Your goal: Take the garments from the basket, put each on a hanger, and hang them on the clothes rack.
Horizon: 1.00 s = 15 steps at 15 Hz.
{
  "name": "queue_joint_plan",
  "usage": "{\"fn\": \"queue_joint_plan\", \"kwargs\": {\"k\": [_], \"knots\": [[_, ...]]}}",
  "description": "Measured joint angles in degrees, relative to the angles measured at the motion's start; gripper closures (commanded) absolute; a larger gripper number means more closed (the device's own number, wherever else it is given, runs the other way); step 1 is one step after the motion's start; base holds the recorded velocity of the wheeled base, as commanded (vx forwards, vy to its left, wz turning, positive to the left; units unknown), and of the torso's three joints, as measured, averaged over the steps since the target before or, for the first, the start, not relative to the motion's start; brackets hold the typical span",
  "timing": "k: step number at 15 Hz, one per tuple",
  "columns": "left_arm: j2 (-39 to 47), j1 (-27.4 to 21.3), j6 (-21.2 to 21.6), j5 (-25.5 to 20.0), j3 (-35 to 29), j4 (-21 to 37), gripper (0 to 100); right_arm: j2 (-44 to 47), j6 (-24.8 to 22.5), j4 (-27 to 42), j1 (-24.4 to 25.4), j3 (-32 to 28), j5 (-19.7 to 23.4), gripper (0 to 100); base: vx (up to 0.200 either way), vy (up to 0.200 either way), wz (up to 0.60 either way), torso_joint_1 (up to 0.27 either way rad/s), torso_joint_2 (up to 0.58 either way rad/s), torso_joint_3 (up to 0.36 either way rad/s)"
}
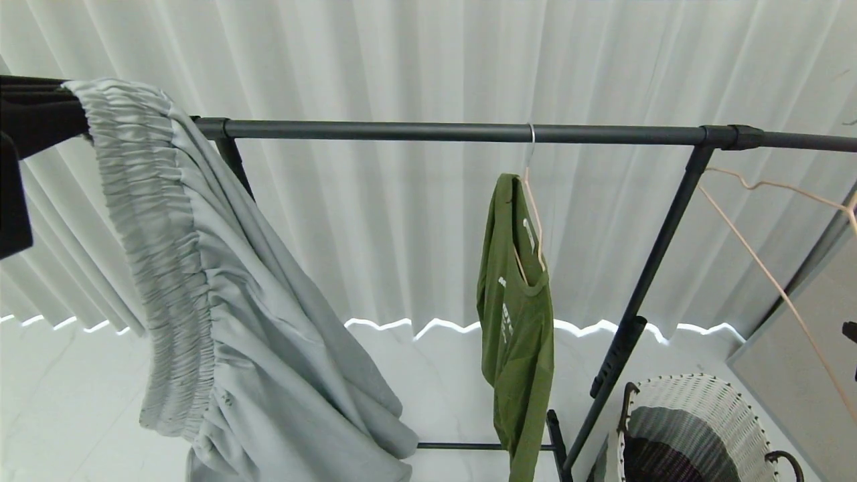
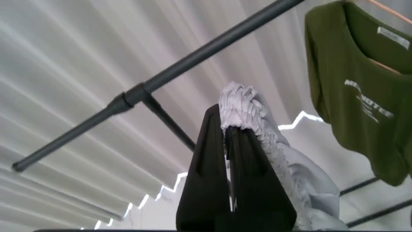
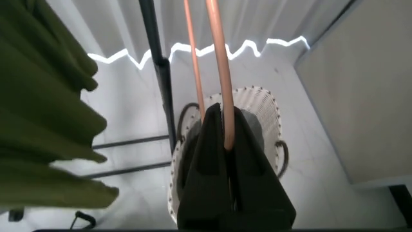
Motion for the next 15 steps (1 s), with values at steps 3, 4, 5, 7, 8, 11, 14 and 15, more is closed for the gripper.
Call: {"fn": "queue_joint_plan", "kwargs": {"k": [3,4,5,7,8,11,14,15], "knots": [[-0.07,0.0,-0.06,0.0,0.33,0.0,100,-1.48,-0.68,0.74,0.07,0.5,0.05,100,-0.2,0.0,0.0,0.004,0.0,0.002],[-0.16,0.0,-0.13,0.0,0.44,0.0,100,-1.8,-1.21,0.77,0.2,0.59,0.13,100,0.0,0.0,0.0,0.0,0.0,0.0],[-0.24,0.0,-0.13,-0.02,0.57,0.0,100,-2.02,-1.95,0.73,0.41,0.48,0.2,100,0.0,0.0,0.0,0.0,0.0,0.0],[-0.39,0.0,-0.22,-0.05,0.88,-0.07,100,-2.44,-2.96,0.51,1.88,0.06,0.28,100,0.0,0.0,0.0,0.0,0.0,0.0],[-0.49,0.0,-0.2,-0.02,1.27,-0.07,100,-2.66,-3.38,0.6,3.41,-0.09,0.27,100,0.0,0.0,0.0,0.0,0.0,0.0],[-0.52,0.0,-0.17,-0.02,2.17,0.01,100,-3.12,-4.57,0.66,11.93,-1.35,0.24,100,0.0,0.0,0.0,0.0,0.0,0.0],[-0.52,0.0,-0.11,-0.02,2.93,0.0,100,-3.21,-7.3,0.73,23.59,-2.62,0.16,100,0.0,0.0,0.0,0.0,0.0,0.0],[-0.52,0.0,-0.11,-0.02,3.39,0.0,100,-2.93,-8.45,0.74,27.01,-2.84,0.16,100,0.0,0.0,0.0,0.0,0.0,0.0]]}}
